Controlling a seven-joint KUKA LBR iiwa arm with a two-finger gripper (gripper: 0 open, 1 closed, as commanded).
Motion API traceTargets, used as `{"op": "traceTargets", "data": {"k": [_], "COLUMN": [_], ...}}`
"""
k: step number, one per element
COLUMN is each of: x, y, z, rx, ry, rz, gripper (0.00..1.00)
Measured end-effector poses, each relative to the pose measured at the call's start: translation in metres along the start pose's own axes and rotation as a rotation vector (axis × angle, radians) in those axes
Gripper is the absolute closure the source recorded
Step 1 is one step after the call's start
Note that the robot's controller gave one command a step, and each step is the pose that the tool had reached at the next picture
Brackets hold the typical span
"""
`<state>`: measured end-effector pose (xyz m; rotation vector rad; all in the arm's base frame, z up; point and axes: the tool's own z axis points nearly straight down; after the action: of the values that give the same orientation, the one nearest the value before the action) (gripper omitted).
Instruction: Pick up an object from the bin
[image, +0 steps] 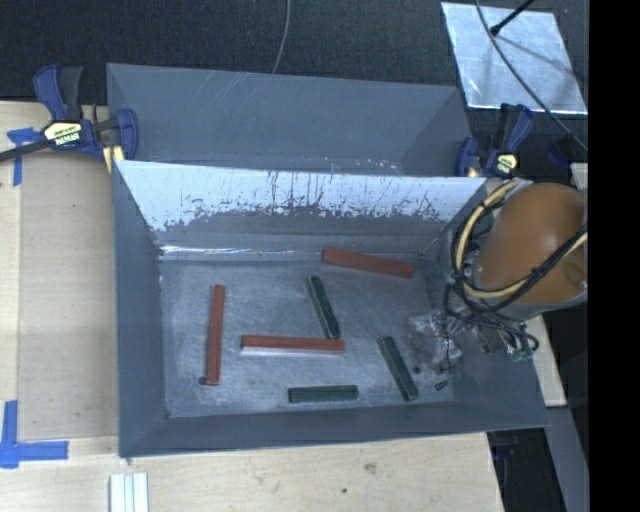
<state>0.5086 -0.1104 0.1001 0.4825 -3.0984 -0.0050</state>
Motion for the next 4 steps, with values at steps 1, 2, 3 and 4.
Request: {"op": "traceTargets", "data": {"k": [1,2,3,4], "x": [-0.02,-0.047,-0.047,-0.025], "y": [-0.024,0.004,0.003,0.021], "z": [-0.063,-0.007,-0.008,0.008], "rx": [0.004,0.005,0.006,0.006], "ry": [-0.007,-0.008,-0.008,-0.008], "rz": [0.086,-0.361,-0.361,-0.432], "gripper": [1.0,0.0,0.0,0.0]}}
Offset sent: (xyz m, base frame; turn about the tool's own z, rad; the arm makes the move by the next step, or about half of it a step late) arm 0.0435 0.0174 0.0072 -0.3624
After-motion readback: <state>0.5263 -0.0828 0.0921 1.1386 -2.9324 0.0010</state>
